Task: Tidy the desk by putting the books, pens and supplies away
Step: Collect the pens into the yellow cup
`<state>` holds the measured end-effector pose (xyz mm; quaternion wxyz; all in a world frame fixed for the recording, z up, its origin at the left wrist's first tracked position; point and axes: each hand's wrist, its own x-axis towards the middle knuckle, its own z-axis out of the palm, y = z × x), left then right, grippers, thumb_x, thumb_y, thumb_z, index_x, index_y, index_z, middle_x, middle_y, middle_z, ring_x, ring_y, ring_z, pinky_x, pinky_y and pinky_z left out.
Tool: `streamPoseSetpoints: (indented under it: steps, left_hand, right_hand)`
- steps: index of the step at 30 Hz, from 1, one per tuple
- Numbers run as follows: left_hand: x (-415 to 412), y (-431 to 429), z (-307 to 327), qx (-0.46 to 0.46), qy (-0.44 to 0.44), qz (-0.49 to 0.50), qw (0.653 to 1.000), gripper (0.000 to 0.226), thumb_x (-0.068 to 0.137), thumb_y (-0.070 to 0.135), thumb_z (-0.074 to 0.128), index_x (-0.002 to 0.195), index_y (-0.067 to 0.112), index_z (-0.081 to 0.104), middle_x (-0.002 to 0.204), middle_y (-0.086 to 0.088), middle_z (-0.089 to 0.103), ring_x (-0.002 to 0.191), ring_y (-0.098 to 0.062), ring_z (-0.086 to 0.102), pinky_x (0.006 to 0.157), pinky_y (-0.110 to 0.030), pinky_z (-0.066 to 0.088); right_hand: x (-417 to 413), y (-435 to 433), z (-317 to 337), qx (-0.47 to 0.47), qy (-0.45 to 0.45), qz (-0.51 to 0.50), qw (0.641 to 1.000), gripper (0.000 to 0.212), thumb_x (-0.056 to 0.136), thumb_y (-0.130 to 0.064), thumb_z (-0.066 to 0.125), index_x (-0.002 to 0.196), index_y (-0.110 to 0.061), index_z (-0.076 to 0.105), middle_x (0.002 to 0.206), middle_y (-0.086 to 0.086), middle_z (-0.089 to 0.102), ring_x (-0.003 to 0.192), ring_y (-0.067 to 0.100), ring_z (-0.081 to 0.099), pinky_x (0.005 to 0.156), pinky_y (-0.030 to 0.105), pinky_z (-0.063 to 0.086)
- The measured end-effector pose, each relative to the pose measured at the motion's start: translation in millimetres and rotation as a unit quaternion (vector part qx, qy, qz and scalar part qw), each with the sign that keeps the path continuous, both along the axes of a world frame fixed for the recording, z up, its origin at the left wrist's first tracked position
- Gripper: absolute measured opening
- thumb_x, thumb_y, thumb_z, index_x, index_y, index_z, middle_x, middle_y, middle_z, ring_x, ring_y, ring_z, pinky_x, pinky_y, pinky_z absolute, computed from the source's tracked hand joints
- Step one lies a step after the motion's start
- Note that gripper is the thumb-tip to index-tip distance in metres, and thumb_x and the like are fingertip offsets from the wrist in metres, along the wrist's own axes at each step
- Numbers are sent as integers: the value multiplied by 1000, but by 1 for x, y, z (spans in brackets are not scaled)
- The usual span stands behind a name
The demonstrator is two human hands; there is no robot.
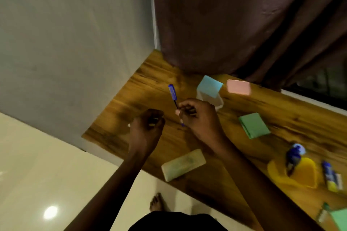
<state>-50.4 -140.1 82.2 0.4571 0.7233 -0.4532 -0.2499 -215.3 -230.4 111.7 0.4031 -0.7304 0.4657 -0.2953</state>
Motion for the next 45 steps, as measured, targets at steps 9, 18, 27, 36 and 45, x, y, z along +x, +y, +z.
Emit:
streamPoseSetpoints:
  steps: [9,18,27,36,45]
  left_hand:
    - [-169,-20,18,-11,60,-100,993,9,93,19,70,101,22,74,94,11,74,85,1,70,63,-15,54]
    - [-281,-20,17,-6,28,-135,990,13,93,22,71,105,24,74,97,18,73,89,8,67,67,-8,52]
    - [-316,-10,5,55,33,-153,986,25,93,8,66,112,23,72,109,16,72,94,7,66,71,-6,51]
    - [-317,-19,-22,126,83,-228,962,88,72,-6,76,146,28,44,128,13,58,97,-8,69,67,-30,62]
    - [-320,-34,-39,165,133,-311,926,91,61,9,88,138,36,49,123,14,64,103,-13,69,73,-30,63]
  right_hand:
    - [-181,46,17,-5,-64,-137,988,13,89,-22,78,100,-30,74,93,-19,74,89,-4,70,78,14,55]
    - [-300,58,8,-8,-75,-185,980,14,91,-25,76,104,-23,75,96,-12,77,88,2,73,76,22,59]
    - [-345,64,3,-18,-75,-214,974,10,91,-27,76,101,-26,73,95,-21,75,90,-5,71,74,13,56]
    - [-347,68,-40,-36,87,-235,968,22,88,-39,76,109,-34,73,97,-14,67,89,7,66,74,34,56]
    - [-353,82,-58,18,18,-291,956,40,94,-7,67,120,-37,64,117,-8,73,101,-3,69,86,13,55]
